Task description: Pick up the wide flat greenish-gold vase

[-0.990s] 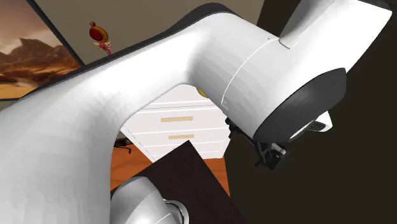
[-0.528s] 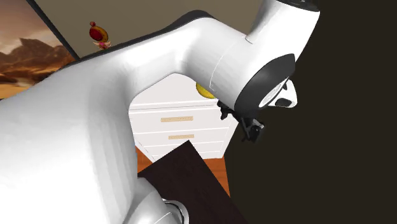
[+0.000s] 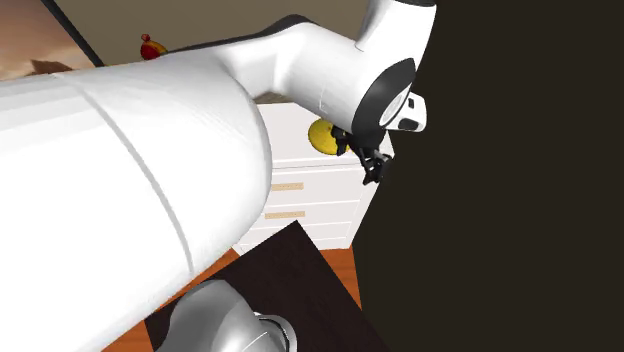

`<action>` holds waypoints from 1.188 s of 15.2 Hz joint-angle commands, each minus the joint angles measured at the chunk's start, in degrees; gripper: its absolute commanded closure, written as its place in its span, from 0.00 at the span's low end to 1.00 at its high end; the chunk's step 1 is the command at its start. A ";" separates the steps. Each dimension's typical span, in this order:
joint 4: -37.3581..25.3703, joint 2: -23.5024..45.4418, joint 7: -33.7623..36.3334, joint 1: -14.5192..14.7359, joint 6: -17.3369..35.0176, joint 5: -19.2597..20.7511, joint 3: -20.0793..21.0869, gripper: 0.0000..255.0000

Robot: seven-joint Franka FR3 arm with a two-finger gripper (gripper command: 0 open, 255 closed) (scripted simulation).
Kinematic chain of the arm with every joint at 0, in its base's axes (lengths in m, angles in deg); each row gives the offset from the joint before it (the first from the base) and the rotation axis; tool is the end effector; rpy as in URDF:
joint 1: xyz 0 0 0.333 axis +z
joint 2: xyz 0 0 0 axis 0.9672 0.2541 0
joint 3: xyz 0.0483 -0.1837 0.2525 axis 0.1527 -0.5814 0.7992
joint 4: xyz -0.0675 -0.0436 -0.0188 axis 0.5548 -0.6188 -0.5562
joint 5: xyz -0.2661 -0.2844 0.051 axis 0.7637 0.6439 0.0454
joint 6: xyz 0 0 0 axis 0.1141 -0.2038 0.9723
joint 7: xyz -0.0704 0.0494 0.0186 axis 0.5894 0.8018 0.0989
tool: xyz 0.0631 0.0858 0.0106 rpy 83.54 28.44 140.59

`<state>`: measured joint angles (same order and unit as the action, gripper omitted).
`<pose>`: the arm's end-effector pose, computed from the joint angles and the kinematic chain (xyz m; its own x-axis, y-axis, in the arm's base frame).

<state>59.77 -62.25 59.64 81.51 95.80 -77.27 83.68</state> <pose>0.3774 0.1709 0.4710 0.9987 -0.0179 -0.0477 -0.0176 -0.9998 0.0071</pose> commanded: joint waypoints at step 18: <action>-25.19 35.71 24.84 4.95 15.81 12.95 11.26 0.00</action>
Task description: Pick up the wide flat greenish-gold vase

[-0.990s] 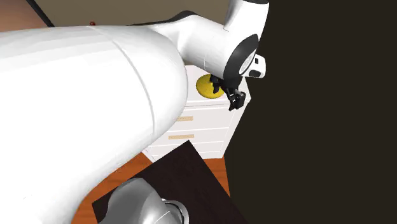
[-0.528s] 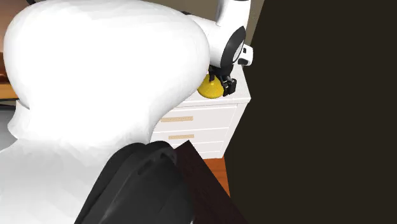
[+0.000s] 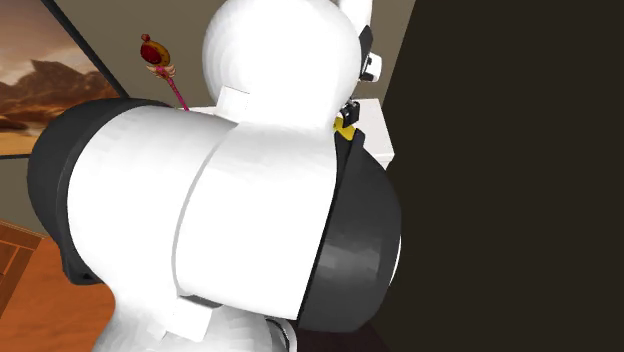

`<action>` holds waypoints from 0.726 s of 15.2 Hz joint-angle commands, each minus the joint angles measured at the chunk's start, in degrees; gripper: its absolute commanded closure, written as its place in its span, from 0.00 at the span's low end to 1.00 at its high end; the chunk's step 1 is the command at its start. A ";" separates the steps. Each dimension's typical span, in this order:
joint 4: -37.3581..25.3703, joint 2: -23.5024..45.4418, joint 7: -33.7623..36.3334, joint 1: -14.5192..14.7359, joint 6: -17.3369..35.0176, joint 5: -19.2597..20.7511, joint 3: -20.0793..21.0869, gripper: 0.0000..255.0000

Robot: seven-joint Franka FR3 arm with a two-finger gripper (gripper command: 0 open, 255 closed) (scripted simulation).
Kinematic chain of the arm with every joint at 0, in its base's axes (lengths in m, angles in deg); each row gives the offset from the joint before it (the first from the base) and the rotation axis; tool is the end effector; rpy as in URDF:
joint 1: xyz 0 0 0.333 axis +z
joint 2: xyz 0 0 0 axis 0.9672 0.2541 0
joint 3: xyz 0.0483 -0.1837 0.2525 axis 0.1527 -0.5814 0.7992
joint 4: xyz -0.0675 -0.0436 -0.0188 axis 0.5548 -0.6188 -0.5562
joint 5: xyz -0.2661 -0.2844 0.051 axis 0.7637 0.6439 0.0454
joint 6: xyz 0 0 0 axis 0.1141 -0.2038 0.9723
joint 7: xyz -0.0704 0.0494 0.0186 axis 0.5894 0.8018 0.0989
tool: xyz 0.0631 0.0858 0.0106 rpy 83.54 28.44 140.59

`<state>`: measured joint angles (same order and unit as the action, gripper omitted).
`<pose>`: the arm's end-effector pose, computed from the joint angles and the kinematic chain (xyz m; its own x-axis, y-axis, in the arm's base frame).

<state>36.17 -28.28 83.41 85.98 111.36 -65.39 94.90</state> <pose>0.4729 0.3549 0.4066 0.9975 -0.0510 0.0481 -0.0483 -0.9973 -0.0558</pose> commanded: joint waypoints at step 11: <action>1.10 4.61 2.28 0.98 5.45 2.95 -0.55 1.00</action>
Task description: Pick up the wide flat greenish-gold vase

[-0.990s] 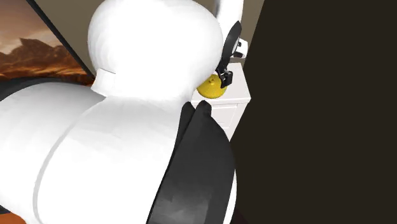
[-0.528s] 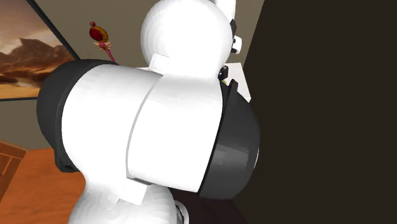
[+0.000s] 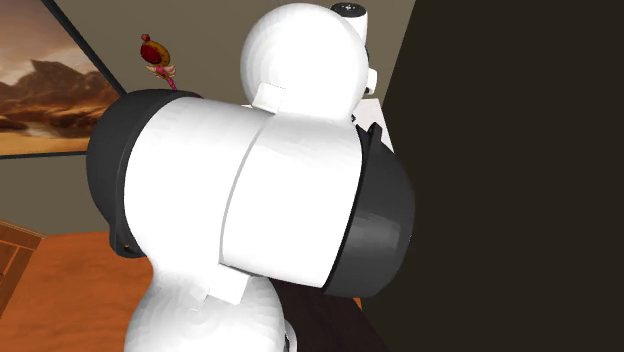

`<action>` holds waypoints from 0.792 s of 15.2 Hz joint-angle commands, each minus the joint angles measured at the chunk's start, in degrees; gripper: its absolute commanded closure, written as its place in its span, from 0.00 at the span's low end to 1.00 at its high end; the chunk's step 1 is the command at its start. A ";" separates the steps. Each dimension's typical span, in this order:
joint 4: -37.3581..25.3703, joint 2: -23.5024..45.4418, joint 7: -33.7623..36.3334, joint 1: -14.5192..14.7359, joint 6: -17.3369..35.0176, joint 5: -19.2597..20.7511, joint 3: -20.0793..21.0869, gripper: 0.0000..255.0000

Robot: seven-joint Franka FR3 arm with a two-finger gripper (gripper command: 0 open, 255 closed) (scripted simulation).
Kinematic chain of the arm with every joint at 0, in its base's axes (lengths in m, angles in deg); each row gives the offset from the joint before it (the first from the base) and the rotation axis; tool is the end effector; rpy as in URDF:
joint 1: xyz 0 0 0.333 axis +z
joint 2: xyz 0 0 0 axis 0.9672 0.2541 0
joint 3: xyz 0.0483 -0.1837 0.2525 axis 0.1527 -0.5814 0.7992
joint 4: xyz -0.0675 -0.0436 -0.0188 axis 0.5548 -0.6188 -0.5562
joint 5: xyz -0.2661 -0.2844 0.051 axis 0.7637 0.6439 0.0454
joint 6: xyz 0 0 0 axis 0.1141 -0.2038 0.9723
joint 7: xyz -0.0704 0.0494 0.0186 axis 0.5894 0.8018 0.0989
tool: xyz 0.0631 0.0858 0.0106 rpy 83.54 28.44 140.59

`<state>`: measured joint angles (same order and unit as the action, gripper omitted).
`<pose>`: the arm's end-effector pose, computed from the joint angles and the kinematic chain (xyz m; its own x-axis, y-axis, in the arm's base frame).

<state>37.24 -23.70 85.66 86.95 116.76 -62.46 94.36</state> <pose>0.4783 0.3621 0.3637 0.9972 -0.0533 0.0523 -0.0502 -0.9970 -0.0588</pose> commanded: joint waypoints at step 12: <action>-1.31 -1.57 -0.66 -0.26 -2.68 -1.04 0.32 1.00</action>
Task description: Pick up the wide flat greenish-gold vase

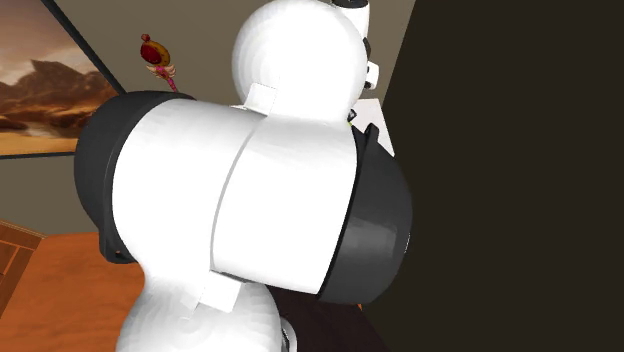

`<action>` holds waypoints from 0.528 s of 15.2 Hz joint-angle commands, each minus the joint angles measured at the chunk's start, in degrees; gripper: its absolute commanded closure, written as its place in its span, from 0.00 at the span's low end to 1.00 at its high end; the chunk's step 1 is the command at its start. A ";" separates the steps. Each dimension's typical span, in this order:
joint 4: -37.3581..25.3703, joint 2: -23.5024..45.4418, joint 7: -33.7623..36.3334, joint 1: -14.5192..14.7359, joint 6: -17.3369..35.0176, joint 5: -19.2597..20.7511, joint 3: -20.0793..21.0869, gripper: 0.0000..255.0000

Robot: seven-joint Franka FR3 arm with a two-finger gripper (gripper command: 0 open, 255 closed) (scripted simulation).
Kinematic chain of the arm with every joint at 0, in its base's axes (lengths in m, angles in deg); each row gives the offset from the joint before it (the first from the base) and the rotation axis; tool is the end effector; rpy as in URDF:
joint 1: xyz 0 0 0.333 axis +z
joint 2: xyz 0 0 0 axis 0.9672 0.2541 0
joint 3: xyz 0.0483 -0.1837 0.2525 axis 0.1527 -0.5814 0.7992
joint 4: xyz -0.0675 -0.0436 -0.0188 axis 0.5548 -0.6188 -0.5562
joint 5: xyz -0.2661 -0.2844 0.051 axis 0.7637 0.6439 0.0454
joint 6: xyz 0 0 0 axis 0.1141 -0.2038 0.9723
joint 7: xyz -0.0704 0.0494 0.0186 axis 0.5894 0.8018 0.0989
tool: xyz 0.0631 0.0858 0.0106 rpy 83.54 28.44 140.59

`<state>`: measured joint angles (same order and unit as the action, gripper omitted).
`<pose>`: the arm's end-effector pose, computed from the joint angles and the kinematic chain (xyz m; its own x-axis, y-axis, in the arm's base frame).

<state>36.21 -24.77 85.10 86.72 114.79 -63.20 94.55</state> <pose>0.4793 0.3618 0.3789 0.9972 -0.0534 0.0524 -0.0503 -0.9970 -0.0587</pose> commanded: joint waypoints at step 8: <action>-3.52 -3.14 -1.20 -0.41 -6.28 -2.01 0.52 1.00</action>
<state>32.96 -27.42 84.02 86.34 109.21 -64.92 94.99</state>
